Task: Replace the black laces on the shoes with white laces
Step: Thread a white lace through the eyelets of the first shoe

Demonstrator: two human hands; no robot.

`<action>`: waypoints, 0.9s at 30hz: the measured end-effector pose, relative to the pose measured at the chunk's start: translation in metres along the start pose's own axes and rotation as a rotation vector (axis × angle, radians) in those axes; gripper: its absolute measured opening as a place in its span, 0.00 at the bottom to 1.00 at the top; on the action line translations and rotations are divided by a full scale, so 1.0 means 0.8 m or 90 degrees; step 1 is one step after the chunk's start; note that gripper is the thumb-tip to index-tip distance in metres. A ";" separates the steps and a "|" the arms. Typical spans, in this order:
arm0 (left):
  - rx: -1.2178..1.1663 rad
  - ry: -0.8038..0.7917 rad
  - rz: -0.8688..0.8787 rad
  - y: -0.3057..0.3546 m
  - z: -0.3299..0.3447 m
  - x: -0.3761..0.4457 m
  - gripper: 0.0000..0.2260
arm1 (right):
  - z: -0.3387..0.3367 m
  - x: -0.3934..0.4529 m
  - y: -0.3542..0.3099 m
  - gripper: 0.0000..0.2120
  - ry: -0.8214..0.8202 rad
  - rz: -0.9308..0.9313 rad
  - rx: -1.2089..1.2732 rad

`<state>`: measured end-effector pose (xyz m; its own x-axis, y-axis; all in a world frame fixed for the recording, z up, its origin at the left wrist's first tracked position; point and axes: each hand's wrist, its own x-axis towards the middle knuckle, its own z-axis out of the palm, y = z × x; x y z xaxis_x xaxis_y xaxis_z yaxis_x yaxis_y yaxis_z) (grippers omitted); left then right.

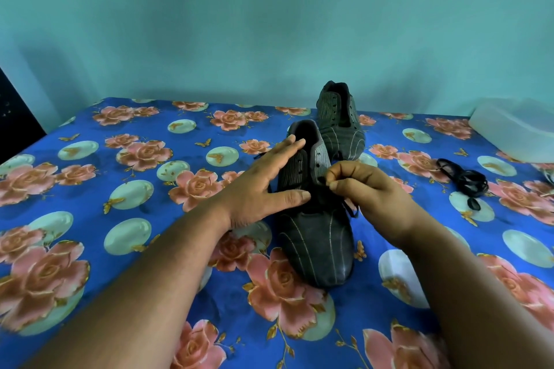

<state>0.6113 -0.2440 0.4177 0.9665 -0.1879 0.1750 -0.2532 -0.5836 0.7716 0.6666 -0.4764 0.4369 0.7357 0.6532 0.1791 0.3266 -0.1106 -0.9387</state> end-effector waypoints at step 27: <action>-0.053 0.019 -0.037 0.011 0.006 -0.012 0.41 | 0.012 -0.009 -0.003 0.04 0.097 -0.038 -0.023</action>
<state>0.5993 -0.2512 0.4198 0.9807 -0.1308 0.1455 -0.1930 -0.5245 0.8292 0.6548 -0.4736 0.4353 0.7951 0.5384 0.2794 0.3914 -0.1034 -0.9144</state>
